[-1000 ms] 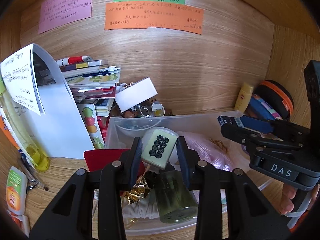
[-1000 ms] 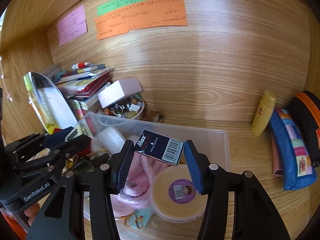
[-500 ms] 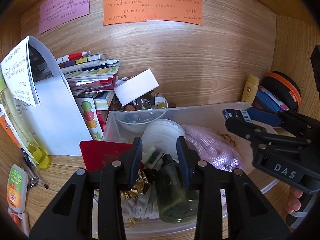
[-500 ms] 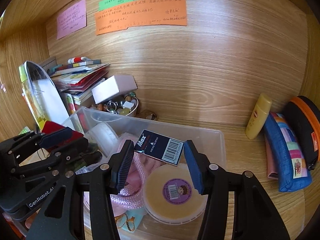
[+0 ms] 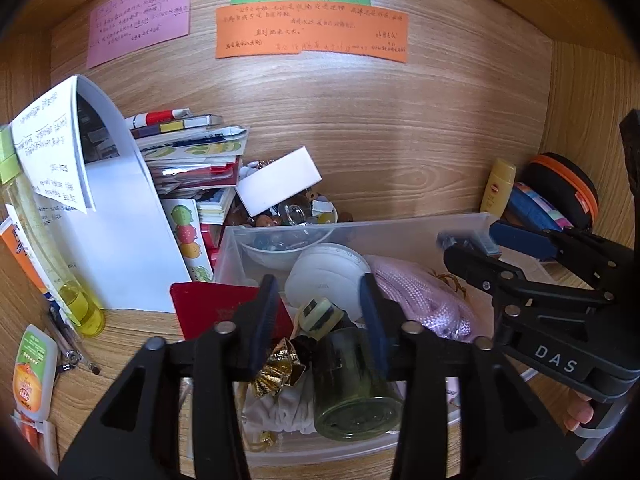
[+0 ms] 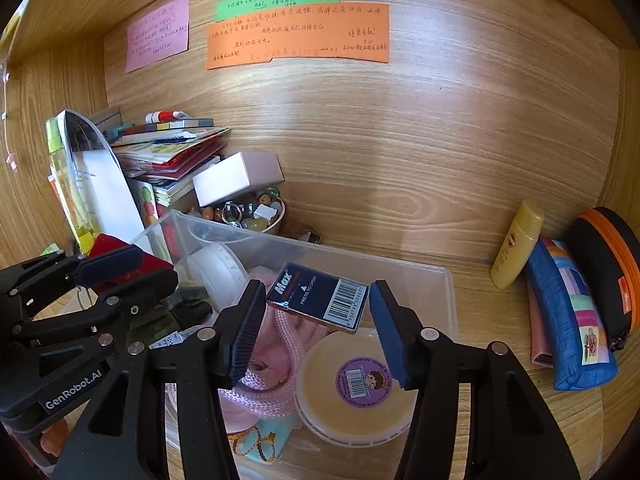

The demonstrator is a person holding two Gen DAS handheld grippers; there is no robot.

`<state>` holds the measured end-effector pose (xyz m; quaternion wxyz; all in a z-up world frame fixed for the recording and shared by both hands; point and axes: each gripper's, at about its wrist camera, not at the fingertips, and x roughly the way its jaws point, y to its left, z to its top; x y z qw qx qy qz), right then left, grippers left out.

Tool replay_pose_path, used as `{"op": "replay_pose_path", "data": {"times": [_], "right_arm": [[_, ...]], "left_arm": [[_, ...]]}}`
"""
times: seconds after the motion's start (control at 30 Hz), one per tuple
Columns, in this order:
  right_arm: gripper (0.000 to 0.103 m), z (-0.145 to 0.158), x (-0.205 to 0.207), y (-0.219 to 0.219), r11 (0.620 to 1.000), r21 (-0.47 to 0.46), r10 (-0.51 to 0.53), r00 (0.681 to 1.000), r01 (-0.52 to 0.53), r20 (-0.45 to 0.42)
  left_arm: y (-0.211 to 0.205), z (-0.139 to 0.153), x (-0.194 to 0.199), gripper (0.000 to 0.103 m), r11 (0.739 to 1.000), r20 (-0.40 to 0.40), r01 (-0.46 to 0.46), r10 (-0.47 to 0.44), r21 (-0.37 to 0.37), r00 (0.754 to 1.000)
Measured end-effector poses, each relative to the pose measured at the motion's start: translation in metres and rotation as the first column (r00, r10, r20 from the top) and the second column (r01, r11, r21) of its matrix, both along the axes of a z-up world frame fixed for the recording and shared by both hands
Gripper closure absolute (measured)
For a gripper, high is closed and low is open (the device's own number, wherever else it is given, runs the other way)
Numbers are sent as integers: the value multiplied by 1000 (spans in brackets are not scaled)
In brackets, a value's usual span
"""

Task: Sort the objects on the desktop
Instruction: 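Open both tools to drop the tile and card into the clear box, then withdraw both open tools from the box toward the desk items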

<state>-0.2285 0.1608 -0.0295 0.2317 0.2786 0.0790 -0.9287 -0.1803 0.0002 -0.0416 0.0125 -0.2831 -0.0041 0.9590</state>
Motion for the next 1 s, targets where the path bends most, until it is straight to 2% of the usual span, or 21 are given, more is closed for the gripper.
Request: {"op": "replay_pose_path", "data": {"times": [0.1,0.27,0.37,0.47,0.63,0.77,0.9,1.0], "right_arm": [[45,1,1,1,1000,-10,5,1000,-4,3],[35,5,5,2,1000,-20,5,1000,-5,-13],[25,8,6,5,1000,-31,4,1000,-4,-12],[23,13,8,9,999,-33,-3,1000,3,-22],[23,30,21,22,999,-40,-30,999,28,-40],[22,38,38,32,999,-29,-27,997,25,-69],[17,37,63,36,1000,18,2,994,0,-105],[15,32,80,41,1000,13,14,995,-12,-101]], "left_arm": [[-2,3,3,51,1000,-16,-6,6,1,1000],[-5,9,8,34,1000,-53,-21,21,4,998],[-11,13,12,26,999,-74,-31,33,16,997],[-17,17,14,19,999,-83,-26,29,45,996],[-17,23,21,8,999,-82,-26,28,27,996],[-16,24,29,7,999,-30,1,0,39,1000],[-13,22,49,6,1000,-24,18,-18,-5,1000],[-15,18,68,4,999,-10,42,-42,-17,999]]}}
